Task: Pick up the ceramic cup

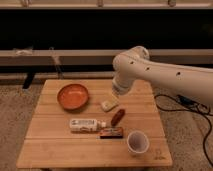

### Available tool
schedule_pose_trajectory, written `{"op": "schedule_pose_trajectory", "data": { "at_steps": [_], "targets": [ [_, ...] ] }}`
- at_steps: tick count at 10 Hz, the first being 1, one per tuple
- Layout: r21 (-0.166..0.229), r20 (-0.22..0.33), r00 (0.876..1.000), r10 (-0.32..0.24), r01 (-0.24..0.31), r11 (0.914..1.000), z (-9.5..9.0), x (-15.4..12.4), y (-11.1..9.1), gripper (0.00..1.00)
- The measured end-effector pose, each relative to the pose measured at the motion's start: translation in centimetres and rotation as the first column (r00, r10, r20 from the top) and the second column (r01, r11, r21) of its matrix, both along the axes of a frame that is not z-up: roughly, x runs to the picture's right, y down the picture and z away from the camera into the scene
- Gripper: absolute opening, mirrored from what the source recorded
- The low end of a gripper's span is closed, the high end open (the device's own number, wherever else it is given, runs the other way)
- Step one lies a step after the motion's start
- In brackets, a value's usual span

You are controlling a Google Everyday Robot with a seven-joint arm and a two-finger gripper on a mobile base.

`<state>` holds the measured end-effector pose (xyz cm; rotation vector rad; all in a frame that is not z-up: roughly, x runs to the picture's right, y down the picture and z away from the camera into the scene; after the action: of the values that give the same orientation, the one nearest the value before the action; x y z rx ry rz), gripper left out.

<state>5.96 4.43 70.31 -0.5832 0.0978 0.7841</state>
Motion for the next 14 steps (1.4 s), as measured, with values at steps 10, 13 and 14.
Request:
{"op": "schedule_pose_trajectory", "data": {
  "at_steps": [10, 13, 14],
  "targets": [
    [-0.061, -0.083, 0.996, 0.024, -0.029, 0.9977, -1.3, 5.5, 4.5, 0.80],
    [-0.105, -0.151, 0.986, 0.069, -0.085, 0.9908, -2.4, 9.3, 8.3, 0.80],
    [-0.116, -0.162, 0.984, 0.074, -0.093, 0.9889, -2.5, 9.6, 9.0, 0.80]
  ]
}}
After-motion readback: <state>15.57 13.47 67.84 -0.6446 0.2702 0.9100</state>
